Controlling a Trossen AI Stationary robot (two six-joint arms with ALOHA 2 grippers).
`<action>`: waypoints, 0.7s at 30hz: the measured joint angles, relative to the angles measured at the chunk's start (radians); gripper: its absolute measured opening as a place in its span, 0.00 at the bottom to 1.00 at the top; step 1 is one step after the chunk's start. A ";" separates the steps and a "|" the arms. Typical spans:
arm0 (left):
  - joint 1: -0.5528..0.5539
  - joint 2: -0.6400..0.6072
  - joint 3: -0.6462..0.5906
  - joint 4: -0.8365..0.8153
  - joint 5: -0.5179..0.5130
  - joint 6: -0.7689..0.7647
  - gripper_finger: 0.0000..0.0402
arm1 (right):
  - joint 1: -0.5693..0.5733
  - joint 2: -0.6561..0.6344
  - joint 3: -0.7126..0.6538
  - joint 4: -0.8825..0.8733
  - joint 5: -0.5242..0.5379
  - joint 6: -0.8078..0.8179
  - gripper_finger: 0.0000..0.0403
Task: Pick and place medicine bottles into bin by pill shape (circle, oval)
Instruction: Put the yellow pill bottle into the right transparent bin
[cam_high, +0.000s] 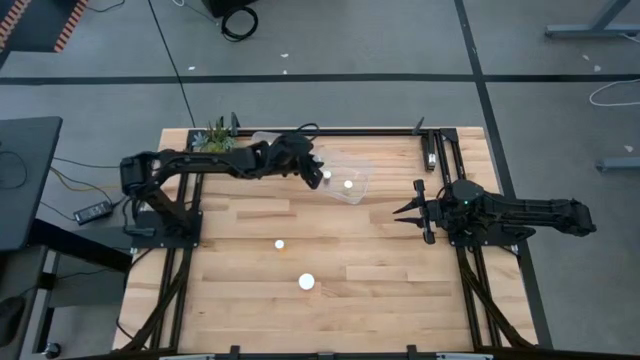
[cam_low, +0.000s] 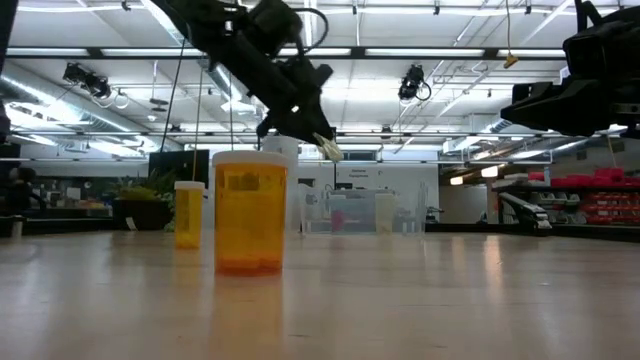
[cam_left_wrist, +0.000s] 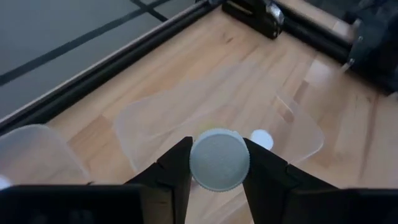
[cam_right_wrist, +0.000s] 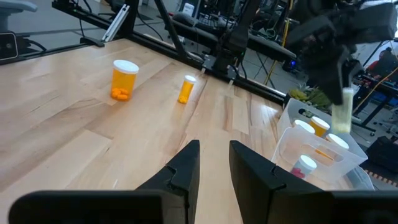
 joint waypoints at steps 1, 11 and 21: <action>0.002 0.024 0.022 -0.006 0.000 0.016 0.32 | 0.000 0.000 0.000 0.000 0.000 0.000 0.23; 0.015 0.279 0.346 -0.194 0.024 0.127 0.33 | 0.000 0.000 0.000 0.000 0.000 0.000 0.23; 0.025 0.481 0.570 -0.370 0.064 0.188 0.33 | 0.000 0.000 0.000 0.000 0.000 0.000 0.23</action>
